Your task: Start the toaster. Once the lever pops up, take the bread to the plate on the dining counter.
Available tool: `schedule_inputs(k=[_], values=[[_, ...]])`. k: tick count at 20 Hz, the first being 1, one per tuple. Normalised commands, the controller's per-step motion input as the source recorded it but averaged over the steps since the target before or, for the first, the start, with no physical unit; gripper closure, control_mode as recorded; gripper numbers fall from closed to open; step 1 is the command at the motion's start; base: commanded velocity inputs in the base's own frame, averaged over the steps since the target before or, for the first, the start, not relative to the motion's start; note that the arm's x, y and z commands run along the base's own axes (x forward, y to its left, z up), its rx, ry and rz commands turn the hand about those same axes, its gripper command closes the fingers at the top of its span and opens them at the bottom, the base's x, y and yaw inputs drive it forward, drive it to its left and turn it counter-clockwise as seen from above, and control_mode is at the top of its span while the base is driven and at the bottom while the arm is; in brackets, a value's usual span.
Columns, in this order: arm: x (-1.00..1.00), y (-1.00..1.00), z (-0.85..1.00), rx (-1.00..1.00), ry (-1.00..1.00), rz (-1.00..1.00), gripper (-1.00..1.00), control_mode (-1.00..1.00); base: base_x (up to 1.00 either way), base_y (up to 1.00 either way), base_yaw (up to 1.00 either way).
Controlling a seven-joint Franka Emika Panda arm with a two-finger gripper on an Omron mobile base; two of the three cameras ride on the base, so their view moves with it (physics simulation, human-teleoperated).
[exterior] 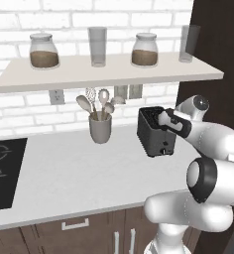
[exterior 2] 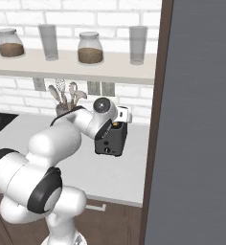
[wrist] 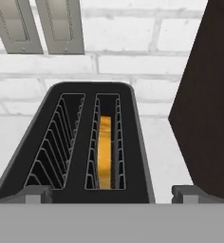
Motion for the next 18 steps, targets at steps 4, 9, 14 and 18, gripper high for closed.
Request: schedule_inputs(k=[4,9,14,18], values=[[0.01,0.00,-0.02,0.00,0.00,0.00,-1.00,-1.00,0.00,0.00,0.00],[0.01,0.07,-0.08,0.00,0.00,0.00,-1.00,-1.00,0.00,0.00,0.00],[0.05,0.12,-0.08,0.00,0.00,0.00,-1.00,-1.00,0.00,0.00,0.00],[0.13,0.01,0.00,0.00,0.00,0.00,-1.00,-1.00,0.00,0.00,0.00]])
